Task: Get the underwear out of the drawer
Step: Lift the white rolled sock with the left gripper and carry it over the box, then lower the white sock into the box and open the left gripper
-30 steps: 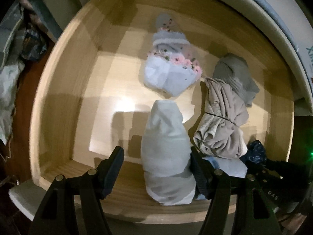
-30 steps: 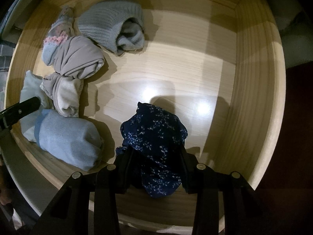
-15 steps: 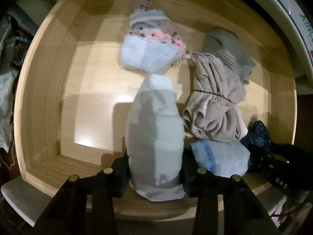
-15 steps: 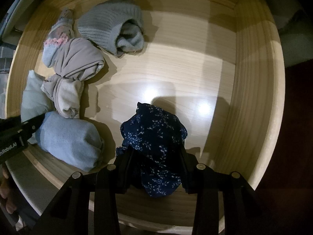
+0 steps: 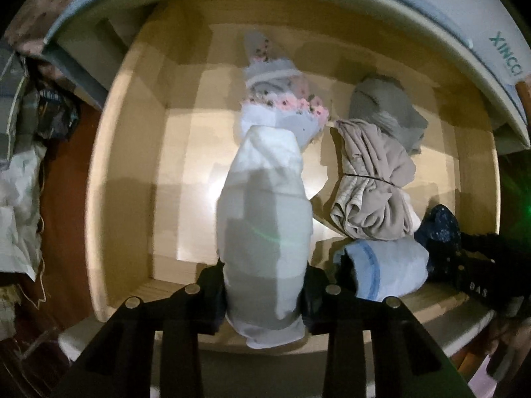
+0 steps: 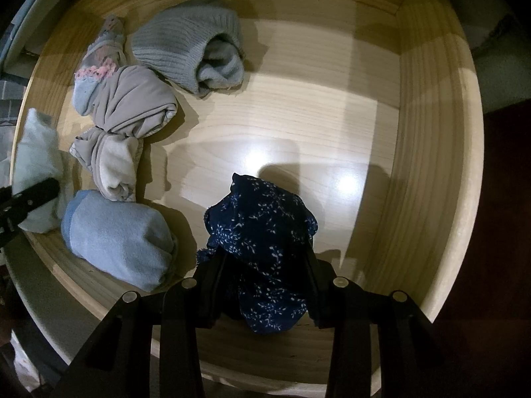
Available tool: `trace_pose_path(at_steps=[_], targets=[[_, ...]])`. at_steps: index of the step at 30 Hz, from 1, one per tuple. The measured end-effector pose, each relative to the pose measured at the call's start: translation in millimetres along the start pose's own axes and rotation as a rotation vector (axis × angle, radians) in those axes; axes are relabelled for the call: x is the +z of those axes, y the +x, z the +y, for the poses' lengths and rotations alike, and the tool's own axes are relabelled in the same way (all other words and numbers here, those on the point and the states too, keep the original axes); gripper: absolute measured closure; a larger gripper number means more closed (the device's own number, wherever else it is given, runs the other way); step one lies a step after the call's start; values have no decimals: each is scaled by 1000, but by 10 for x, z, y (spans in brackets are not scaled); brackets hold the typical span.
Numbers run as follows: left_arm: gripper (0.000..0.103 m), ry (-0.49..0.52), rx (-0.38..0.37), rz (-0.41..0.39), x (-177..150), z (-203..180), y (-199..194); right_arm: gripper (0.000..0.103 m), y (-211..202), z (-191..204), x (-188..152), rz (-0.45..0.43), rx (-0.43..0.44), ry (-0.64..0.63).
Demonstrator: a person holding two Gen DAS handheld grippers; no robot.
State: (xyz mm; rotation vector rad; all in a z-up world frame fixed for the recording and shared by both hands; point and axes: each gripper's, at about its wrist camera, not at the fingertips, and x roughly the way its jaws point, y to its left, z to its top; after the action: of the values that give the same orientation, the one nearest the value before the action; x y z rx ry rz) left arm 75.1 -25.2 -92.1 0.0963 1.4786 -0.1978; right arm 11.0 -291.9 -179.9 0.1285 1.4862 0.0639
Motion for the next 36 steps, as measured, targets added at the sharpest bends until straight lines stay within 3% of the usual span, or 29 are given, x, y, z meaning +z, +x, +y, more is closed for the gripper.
trace_pose_path(at_steps=[6,11,22,29,36], targets=[[69,92,69,-123,-40,-107,-328,67,-1,-4,4,0,0,1],[69,203,140,-314,-91,-132,-828,67,2,-7,8,1,0,-2],[69,299,63,-651,-60,-152,-2117,67,8,-5,13,0,1,-1],[69,260,48,-759,341,-65,-2633,67,18,-4,9,-2,4,0],[69,234,33,-750,929,-75,-2710,68,29,-59,29,-8,23,13]])
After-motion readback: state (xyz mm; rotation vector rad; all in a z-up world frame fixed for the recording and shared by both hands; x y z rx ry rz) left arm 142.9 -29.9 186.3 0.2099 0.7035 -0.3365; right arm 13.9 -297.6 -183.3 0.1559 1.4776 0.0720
